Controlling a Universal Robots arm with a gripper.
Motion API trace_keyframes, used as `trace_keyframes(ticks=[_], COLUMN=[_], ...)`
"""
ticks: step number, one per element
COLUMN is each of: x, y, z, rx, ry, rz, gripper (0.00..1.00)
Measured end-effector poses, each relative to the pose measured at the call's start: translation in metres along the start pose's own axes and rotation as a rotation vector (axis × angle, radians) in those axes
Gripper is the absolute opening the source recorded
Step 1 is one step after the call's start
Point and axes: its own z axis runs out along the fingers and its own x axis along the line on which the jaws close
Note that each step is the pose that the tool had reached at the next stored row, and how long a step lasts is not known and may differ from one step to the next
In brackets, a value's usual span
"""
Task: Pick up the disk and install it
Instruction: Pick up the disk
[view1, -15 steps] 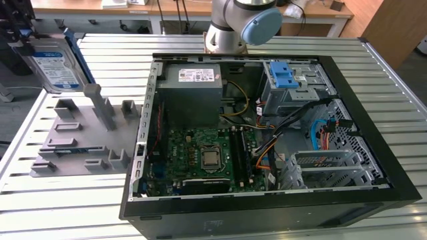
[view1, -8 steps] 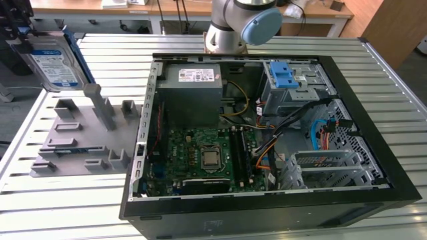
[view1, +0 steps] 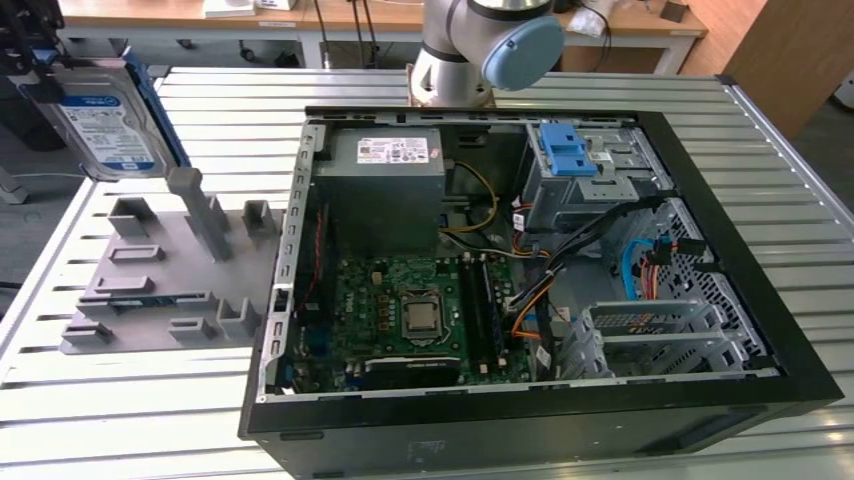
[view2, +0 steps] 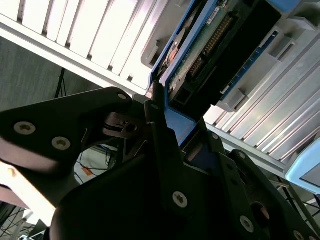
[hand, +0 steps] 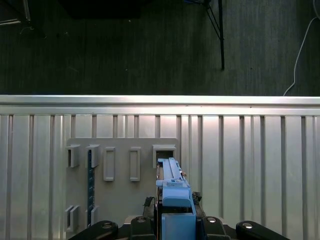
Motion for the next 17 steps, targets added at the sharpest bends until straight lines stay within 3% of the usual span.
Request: trace_keyframes(ticks=[17], x=[-0.0001], y=[0.0002], z=[-0.0083], rx=[0.0000], ry=[0.0000], rz=[0.000], gripper=[0.36])
